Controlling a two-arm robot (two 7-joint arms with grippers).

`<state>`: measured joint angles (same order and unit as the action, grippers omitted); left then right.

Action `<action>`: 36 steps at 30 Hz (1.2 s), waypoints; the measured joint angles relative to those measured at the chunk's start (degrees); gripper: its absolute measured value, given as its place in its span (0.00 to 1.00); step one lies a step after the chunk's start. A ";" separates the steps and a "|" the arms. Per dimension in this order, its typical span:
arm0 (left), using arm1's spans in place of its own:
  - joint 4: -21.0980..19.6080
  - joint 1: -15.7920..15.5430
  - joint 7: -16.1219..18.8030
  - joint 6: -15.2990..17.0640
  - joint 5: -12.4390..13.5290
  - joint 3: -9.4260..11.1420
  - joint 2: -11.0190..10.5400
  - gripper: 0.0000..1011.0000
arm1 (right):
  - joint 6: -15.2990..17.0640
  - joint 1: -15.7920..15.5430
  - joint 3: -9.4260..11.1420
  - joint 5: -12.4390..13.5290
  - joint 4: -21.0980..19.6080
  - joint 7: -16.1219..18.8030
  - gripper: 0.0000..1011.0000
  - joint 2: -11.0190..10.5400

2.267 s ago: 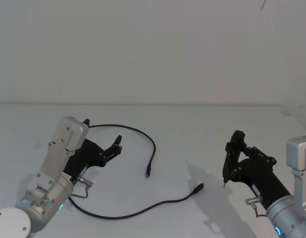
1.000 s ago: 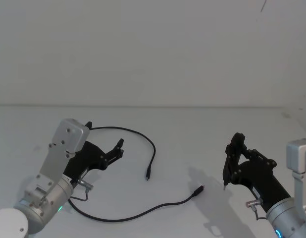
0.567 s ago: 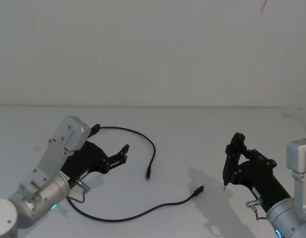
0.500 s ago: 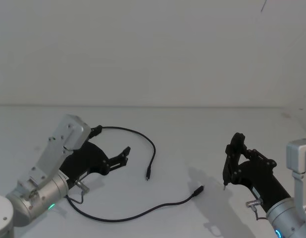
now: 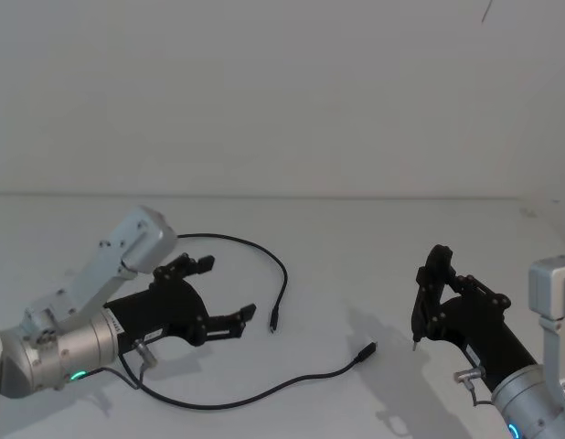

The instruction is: Pick up the data cable with the one hand.

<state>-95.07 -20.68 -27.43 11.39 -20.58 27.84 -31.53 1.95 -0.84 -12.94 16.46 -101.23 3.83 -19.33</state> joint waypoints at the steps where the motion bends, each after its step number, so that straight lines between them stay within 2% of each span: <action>1: 0.00 -0.66 -1.60 1.14 -0.46 0.47 -0.40 0.99 | 0.00 0.00 0.00 0.00 0.00 0.00 0.28 0.00; 5: 0.05 -2.18 -4.30 3.30 -1.18 1.38 -1.05 0.99 | 0.00 0.00 0.00 0.00 0.00 0.00 0.28 0.00; 7: 0.38 -3.79 -7.02 5.77 -1.75 2.70 -1.47 0.99 | 0.00 0.00 0.00 0.00 0.00 0.00 0.28 0.00; 9: 0.66 -4.77 -8.21 6.99 -1.93 3.50 -1.58 0.99 | 0.00 0.00 0.00 0.00 0.00 0.00 0.28 0.00; 17: 2.66 -9.63 -13.66 13.55 -2.11 7.95 -0.64 0.99 | 0.00 0.00 0.00 0.00 0.00 0.00 0.28 0.00; 24: 4.42 -12.23 -15.20 16.96 -1.99 10.66 0.95 0.99 | 0.00 0.00 0.00 0.00 0.00 0.00 0.28 0.00; 36: 6.76 -14.50 -14.65 21.83 -1.78 13.26 3.65 0.99 | 0.00 0.00 0.00 0.00 0.00 0.00 0.28 -0.01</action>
<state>-88.31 -35.18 -42.08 33.23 -22.35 41.10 -27.88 1.95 -0.84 -12.94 16.47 -101.23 3.83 -19.34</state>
